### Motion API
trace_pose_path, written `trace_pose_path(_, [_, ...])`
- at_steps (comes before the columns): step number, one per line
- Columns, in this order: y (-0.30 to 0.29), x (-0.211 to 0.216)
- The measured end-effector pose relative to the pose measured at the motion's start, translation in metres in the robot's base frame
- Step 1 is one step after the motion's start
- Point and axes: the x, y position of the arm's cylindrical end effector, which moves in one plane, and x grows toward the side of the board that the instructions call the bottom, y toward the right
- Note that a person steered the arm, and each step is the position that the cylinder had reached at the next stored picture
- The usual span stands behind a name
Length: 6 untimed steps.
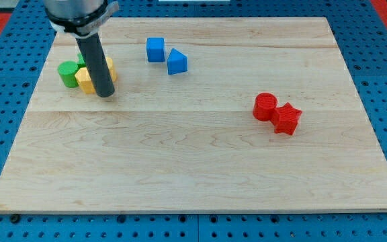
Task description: Move your arm to the center
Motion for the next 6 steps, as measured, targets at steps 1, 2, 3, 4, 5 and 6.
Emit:
trace_pose_path(1, [0.013,0.015])
trace_pose_path(2, [0.064,0.019])
trace_pose_path(3, [0.109,0.019])
trace_pose_path(4, [0.14,0.001])
trace_pose_path(5, [0.172,-0.014])
trace_pose_path(6, [0.198,-0.026])
